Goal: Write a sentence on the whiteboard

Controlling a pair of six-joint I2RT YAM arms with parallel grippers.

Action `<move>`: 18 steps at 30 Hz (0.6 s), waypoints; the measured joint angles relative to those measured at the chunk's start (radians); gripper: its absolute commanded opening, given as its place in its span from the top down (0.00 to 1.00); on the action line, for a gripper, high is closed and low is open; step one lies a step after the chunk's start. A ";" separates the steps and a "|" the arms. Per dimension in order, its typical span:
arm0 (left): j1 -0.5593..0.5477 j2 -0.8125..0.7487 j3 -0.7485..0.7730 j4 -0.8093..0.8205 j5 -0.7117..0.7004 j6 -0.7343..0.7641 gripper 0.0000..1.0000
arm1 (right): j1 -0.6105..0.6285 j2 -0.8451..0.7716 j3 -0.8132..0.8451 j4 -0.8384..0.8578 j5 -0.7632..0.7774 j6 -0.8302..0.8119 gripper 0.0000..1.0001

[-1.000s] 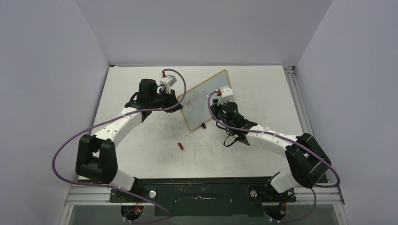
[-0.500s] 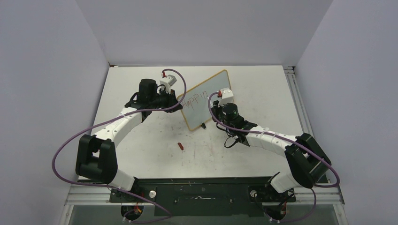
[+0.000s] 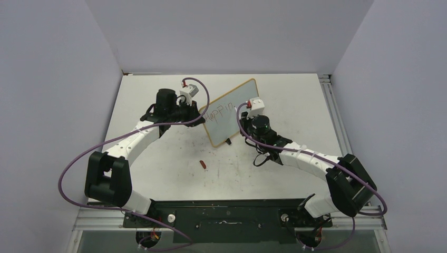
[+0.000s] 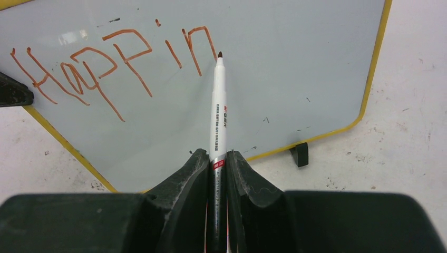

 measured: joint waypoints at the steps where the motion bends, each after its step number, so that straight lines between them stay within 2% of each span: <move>1: 0.000 -0.001 0.000 0.000 0.000 0.000 1.00 | 0.000 0.000 0.002 0.000 0.002 -0.002 0.95; 18: -0.001 -0.003 0.000 -0.006 0.000 0.000 1.00 | -0.006 0.032 0.044 -0.007 0.004 -0.028 0.95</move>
